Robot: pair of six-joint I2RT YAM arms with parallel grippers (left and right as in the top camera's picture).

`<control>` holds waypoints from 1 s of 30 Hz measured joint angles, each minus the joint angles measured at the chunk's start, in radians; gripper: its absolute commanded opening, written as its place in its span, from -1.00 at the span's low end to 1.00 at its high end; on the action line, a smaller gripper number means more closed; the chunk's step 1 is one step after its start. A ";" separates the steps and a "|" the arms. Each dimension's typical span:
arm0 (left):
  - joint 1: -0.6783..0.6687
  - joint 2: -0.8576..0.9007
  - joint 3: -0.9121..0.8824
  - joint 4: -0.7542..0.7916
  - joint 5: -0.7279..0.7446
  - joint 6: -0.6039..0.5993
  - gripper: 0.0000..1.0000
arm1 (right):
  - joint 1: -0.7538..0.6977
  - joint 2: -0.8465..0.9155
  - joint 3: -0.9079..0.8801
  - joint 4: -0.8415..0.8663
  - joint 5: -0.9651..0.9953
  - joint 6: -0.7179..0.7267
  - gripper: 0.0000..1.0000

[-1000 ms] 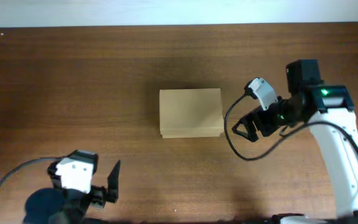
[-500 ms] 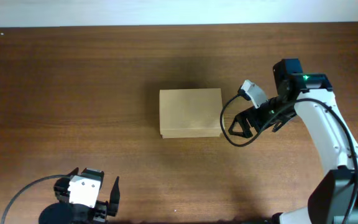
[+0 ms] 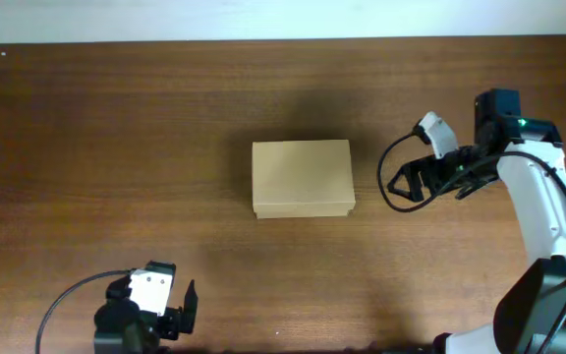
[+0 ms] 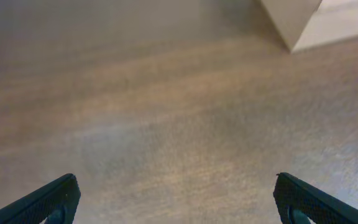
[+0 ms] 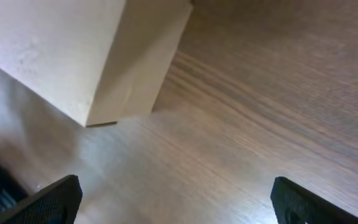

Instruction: Pack container

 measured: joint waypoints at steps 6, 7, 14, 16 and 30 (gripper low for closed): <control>0.007 0.000 -0.031 0.032 0.000 0.000 0.99 | -0.001 -0.012 0.000 0.002 0.000 0.000 0.98; 0.011 0.000 -0.031 0.032 0.000 0.000 0.99 | -0.001 -0.020 0.000 0.002 0.000 0.000 0.98; 0.108 0.000 -0.050 0.074 0.000 0.000 0.99 | 0.000 -0.132 0.000 0.002 0.000 0.000 0.98; 0.135 0.000 -0.066 0.105 0.000 0.000 0.99 | 0.000 -0.173 0.000 0.002 0.000 0.000 0.98; 0.147 0.000 -0.158 0.201 0.000 0.000 0.99 | 0.000 -0.476 0.000 0.002 0.000 -0.001 0.98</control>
